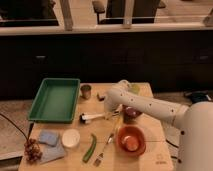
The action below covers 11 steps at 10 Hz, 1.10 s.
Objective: Wipe table surface with brush
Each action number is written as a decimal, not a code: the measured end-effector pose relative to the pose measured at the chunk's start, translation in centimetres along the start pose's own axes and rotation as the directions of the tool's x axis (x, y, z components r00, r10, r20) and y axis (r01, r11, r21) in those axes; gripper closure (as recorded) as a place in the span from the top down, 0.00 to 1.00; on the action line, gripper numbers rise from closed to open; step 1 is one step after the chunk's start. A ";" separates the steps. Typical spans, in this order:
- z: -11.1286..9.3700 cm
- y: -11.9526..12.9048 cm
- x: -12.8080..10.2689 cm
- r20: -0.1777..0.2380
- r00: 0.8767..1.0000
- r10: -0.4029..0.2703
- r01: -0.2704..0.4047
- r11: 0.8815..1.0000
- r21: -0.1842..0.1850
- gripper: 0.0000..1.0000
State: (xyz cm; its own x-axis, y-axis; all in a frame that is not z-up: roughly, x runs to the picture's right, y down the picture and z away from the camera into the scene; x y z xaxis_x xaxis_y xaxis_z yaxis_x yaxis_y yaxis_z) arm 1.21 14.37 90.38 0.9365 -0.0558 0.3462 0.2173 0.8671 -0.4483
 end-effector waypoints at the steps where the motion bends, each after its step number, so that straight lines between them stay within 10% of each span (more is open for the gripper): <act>1: 0.0 0.0 0.0 0.000 1.000 0.000 0.000 1.000 0.000 0.00; 6: -0.1 0.1 -0.4 -0.011 1.000 -0.011 0.011 1.000 -0.005 0.00; 11: -1.7 1.1 -7.1 -0.092 0.988 -0.123 0.119 0.992 -0.052 0.00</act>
State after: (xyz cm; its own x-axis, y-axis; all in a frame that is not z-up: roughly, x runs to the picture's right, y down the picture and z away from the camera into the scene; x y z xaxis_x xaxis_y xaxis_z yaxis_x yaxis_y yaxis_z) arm -4.78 14.86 86.04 0.9241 -0.2075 0.3210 0.3408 0.8275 -0.4461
